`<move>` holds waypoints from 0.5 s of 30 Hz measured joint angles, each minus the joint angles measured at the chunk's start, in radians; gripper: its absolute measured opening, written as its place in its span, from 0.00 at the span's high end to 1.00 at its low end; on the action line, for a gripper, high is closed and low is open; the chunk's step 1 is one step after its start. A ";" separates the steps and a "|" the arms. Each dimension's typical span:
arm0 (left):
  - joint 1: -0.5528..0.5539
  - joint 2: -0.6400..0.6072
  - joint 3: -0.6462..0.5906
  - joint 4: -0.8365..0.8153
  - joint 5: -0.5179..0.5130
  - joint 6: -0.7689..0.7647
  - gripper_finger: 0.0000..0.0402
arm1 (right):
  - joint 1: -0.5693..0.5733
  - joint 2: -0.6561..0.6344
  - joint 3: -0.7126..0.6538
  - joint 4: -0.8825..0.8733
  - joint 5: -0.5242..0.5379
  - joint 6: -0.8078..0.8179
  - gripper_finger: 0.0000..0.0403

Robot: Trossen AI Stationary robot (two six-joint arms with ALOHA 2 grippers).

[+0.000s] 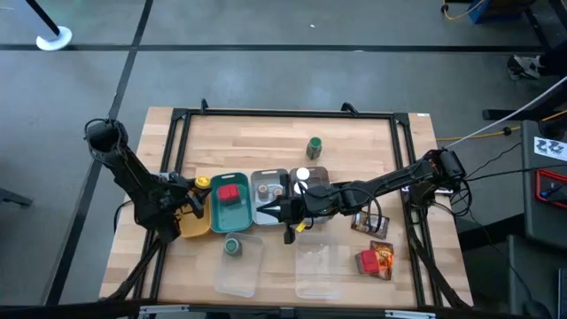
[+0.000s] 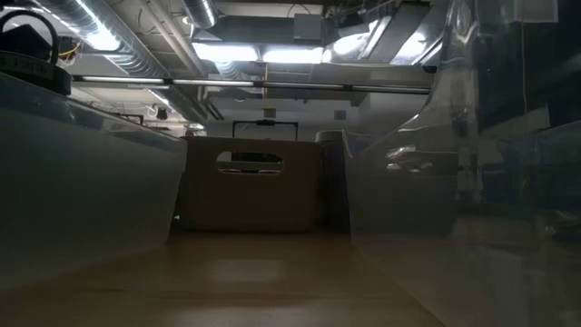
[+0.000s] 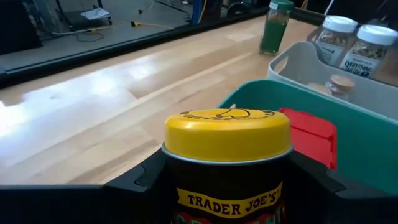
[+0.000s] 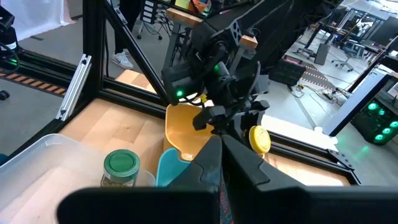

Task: Sort spices by type
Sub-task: Put the yellow spice seasoning into the yellow bin

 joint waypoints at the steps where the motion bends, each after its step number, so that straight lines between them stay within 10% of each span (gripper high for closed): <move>1: 0.000 0.000 -0.006 0.011 0.000 0.011 0.48 | 0.000 0.000 0.000 0.000 0.000 0.000 0.96; 15: 0.000 0.001 -0.049 0.092 0.026 0.041 0.48 | 0.000 0.000 0.000 0.000 0.000 0.000 0.96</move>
